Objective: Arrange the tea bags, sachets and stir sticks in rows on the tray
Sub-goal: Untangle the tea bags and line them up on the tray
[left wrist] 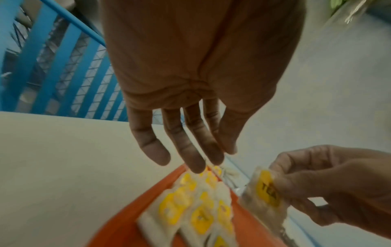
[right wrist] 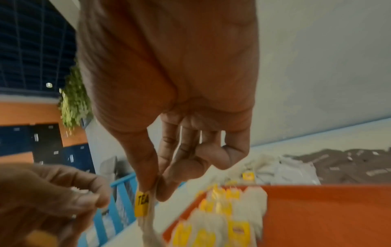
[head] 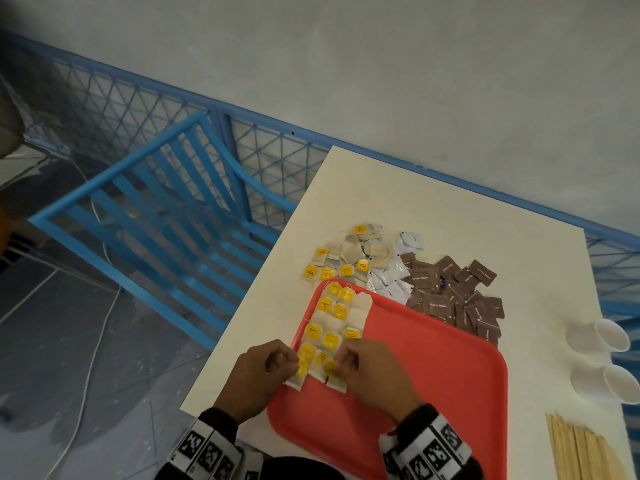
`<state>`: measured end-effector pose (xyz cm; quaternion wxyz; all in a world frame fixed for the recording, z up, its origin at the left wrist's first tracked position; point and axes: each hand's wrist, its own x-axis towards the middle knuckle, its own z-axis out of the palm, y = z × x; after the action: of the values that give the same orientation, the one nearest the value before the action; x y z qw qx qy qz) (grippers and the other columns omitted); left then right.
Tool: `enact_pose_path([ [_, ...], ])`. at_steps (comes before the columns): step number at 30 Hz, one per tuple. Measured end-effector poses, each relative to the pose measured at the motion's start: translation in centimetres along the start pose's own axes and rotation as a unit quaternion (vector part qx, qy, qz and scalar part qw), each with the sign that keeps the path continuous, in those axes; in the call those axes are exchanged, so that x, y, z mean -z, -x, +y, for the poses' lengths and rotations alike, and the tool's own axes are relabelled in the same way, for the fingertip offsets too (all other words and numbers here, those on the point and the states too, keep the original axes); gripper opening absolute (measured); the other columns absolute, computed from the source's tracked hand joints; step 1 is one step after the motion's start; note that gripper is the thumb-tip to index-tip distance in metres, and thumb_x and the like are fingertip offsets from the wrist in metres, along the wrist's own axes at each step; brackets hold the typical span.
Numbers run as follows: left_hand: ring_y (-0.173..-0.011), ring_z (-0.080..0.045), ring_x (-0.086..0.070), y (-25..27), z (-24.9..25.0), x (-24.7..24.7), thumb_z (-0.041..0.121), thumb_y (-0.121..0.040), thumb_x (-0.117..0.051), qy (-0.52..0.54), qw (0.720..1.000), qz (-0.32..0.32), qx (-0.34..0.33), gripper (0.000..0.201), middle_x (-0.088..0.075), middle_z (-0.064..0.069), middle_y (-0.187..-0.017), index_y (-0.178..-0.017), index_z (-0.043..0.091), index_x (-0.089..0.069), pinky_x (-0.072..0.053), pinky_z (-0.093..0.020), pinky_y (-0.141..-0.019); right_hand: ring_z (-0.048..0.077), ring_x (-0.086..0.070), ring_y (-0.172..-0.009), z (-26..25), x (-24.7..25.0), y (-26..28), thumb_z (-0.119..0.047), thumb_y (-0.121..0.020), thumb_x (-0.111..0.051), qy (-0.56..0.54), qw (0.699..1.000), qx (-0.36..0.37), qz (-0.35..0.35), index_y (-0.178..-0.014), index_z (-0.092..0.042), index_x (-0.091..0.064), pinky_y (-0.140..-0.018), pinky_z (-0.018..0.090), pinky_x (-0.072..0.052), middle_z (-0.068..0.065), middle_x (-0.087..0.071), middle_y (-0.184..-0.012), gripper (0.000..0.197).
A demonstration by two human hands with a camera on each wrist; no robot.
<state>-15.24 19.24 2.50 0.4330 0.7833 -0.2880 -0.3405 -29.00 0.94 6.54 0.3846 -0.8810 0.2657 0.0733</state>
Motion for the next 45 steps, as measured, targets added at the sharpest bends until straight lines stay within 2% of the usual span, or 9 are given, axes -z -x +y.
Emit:
enact_pose_path([
  [6, -0.071, -0.005, -0.067, 0.6, -3.0, 0.8, 0.024, -0.088, -0.073, -0.047, 0.997, -0.031, 0.043, 0.006, -0.072, 0.011, -0.076, -0.083, 0.027, -0.073, -0.054, -0.021, -0.07, -0.006, -0.057, -0.066, 0.8, -4.5, -1.7, -0.011, -0.084, -0.067, -0.008, 0.994, -0.018, -0.105, -0.084, -0.012, -0.075, -0.063, 0.01, -0.045, -0.016, -0.063, -0.071, 0.008],
  [13, -0.08, 0.006, -0.064, -0.3, -3.1, 0.3, 0.023, -0.091, -0.069, -0.085, 0.994, -0.065, 0.017, 0.011, -0.072, 0.017, -0.086, -0.089, 0.033, -0.071, -0.047, -0.009, -0.072, 0.006, -0.061, -0.076, 1.8, -6.6, -3.0, -0.011, -0.078, -0.057, 0.035, 0.992, -0.109, -0.044, -0.054, -0.029, -0.053, -0.069, 0.03, -0.054, -0.019, -0.059, -0.066, 0.03],
  [18, -0.083, 0.008, -0.058, -0.9, -3.4, -0.6, 0.023, -0.092, -0.067, -0.119, 0.99, -0.078, -0.004, 0.012, -0.064, 0.021, -0.096, -0.101, 0.026, -0.074, -0.042, -0.006, -0.077, 0.015, -0.059, -0.077, 1.9, -7.3, -2.9, -0.022, -0.079, -0.064, 0.002, 0.989, -0.145, -0.005, -0.065, -0.023, -0.051, -0.066, 0.035, -0.051, -0.008, -0.061, -0.074, 0.02],
  [22, -0.097, 0.0, -0.06, -1.1, -3.6, -1.1, 0.03, -0.09, -0.062, -0.152, 0.983, -0.103, 0.003, 0.021, -0.068, 0.013, -0.107, -0.107, 0.025, -0.073, -0.046, -0.019, -0.088, 0.019, -0.056, -0.082, 1.7, -7.5, -2.0, -0.029, -0.082, -0.063, 0.012, 0.992, -0.123, 0.033, -0.078, -0.023, -0.05, -0.062, 0.032, -0.038, -0.005, -0.061, -0.081, 0.015],
  [28, -0.107, -0.007, -0.06, -1.1, -3.8, -1.8, 0.025, -0.092, -0.061, -0.191, 0.974, -0.118, 0.012, 0.023, -0.07, 0.009, -0.116, -0.113, 0.026, -0.071, -0.04, -0.014, -0.09, 0.024, -0.06, -0.091, 1.7, -9.0, -0.5, -0.033, -0.081, -0.053, 0.036, 0.997, -0.045, -0.044, -0.087, -0.022, -0.059, -0.069, 0.029, -0.038, 0.001, -0.067, -0.092, 0.014],
  [31, -0.099, -0.001, -0.061, -1.1, -3.0, -1.5, 0.027, -0.091, -0.065, -0.175, 0.978, -0.113, 0.008, 0.014, -0.071, 0.012, -0.107, -0.103, 0.033, -0.071, -0.04, -0.008, -0.082, 0.019, -0.06, -0.09, 1.5, -8.2, -0.3, -0.034, -0.081, -0.055, 0.007, 0.998, -0.037, -0.046, -0.089, -0.022, -0.061, -0.072, 0.027, -0.041, -0.004, -0.067, -0.091, 0.015],
  [36, -0.056, 0.001, -0.06, -3.3, 0.4, 1.7, 0.027, -0.092, -0.069, -0.128, 0.989, -0.075, -0.004, 0.02, -0.065, 0.016, -0.061, -0.073, 0.027, -0.065, -0.049, -0.016, -0.058, 0.005, -0.06, -0.072, 0.2, -2.3, -2.1, -0.027, -0.087, -0.066, -0.041, 0.998, -0.035, -0.031, -0.078, -0.024, -0.067, -0.066, 0.019, -0.045, -0.006, -0.07, -0.083, 0.01],
  [41, -0.047, -0.003, -0.044, -8.2, 2.3, 3.7, 0.038, -0.091, -0.068, -0.134, 0.991, -0.021, 0.024, 0.032, -0.051, 0.008, -0.054, -0.068, 0.018, -0.059, -0.04, -0.017, -0.053, -0.01, -0.054, -0.058, 1.7, 4.2, -7.3, -0.017, -0.09, -0.064, -0.031, 0.996, -0.085, -0.014, -0.061, -0.024, -0.062, -0.055, 0.009, -0.042, -0.015, -0.058, -0.063, 0.03],
  [45, -0.055, -0.008, -0.052, -12.5, 2.0, 3.3, 0.038, -0.092, -0.066, -0.145, 0.986, -0.029, 0.073, 0.029, -0.061, 0.003, -0.064, -0.074, 0.016, -0.061, -0.044, -0.023, -0.058, 0.011, -0.063, -0.069, 4.2, 6.5, -13.0, -0.015, -0.086, -0.065, -0.04, 0.986, -0.153, 0.055, -0.068, -0.006, -0.07, -0.059, 0.023, -0.05, 0.002, -0.071, -0.074, 0.021],
])
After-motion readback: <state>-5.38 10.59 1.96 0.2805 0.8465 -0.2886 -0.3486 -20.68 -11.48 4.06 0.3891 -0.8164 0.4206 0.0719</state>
